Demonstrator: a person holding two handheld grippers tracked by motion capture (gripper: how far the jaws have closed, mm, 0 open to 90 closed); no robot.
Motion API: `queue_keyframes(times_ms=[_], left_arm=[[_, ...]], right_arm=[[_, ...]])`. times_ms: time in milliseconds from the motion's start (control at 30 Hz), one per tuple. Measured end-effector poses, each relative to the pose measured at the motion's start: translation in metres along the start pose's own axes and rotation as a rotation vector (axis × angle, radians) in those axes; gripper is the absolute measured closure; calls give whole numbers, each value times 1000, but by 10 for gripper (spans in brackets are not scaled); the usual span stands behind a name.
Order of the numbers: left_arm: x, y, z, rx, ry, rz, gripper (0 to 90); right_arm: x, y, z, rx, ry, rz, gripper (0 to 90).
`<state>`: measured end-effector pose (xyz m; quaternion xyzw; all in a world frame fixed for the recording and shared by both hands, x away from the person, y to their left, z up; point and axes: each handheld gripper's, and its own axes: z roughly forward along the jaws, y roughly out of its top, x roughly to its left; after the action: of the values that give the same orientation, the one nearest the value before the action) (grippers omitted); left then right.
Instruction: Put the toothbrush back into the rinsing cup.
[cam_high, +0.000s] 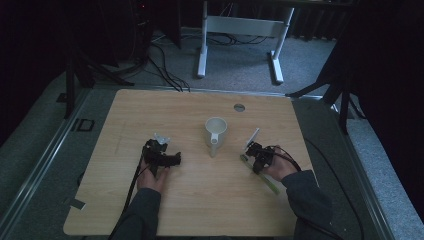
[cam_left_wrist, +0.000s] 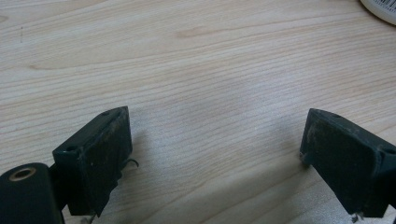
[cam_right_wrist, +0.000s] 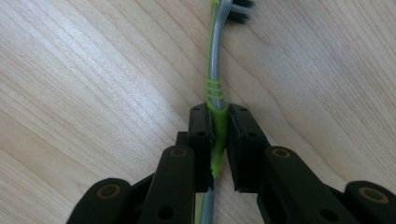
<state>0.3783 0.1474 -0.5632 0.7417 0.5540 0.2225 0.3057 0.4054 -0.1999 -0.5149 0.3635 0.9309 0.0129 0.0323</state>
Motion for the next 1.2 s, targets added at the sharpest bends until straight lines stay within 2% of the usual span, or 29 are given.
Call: queue_keyframes(times_ms=[267,533,800,1200], left_arm=[[0,0,0,0,0,0,93],[0,0,0,0,0,0,93],[0,0,0,0,0,0,93],[0,0,0,-1,0,-1,93]], right_arm=[[0,-2,-11,-59,4,9,803],[1,-2,-27,-134,30,14,805],[2,-3,-38,-192,17,13,805],[-3,-6,-49,-291,15,50,805]])
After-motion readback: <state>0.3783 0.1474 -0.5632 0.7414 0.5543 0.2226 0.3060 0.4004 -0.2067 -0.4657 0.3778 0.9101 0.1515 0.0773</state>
